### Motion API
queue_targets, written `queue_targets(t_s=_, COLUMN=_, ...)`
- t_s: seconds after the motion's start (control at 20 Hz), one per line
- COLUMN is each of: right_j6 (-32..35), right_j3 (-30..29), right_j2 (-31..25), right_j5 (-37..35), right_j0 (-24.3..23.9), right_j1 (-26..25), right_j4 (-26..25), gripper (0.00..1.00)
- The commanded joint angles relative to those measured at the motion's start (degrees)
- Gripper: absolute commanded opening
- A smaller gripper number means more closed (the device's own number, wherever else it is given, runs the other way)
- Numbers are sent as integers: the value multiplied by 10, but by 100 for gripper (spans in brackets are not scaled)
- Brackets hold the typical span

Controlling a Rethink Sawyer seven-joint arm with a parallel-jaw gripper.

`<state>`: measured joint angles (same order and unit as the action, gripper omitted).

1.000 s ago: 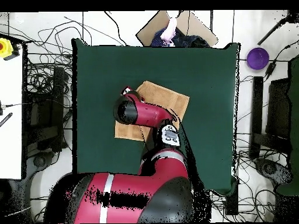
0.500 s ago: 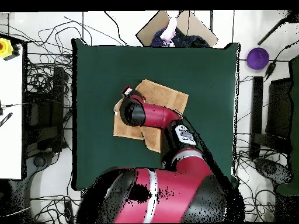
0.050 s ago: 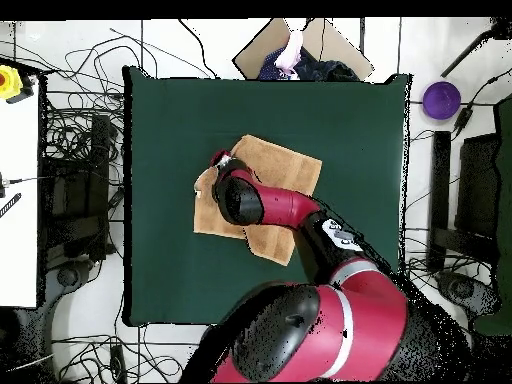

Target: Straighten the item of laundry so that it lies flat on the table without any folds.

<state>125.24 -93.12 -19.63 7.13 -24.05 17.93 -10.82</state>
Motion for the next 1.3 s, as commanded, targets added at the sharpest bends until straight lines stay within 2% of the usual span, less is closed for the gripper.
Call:
queue_targets(t_s=0.05, right_j6=77, right_j3=-56, right_j2=-65, right_j5=-9, right_j0=44, right_j1=-21, right_j4=-1, gripper=0)
queue_targets(t_s=0.3, right_j6=77, right_j3=-63, right_j2=-64, right_j5=-13, right_j0=44, right_j1=-15, right_j4=2, gripper=0)
queue_targets(t_s=0.55, right_j6=97, right_j3=-70, right_j2=1, right_j5=-53, right_j0=97, right_j1=29, right_j4=53, gripper=0)
queue_targets(t_s=1.1, right_j6=63, right_j3=-92, right_j2=-6, right_j5=-133, right_j0=72, right_j1=104, right_j4=69, gripper=0)
queue_targets(t_s=1.3, right_j6=52, right_j3=-90, right_j2=38, right_j5=-174, right_j0=89, right_j1=131, right_j4=65, gripper=0)
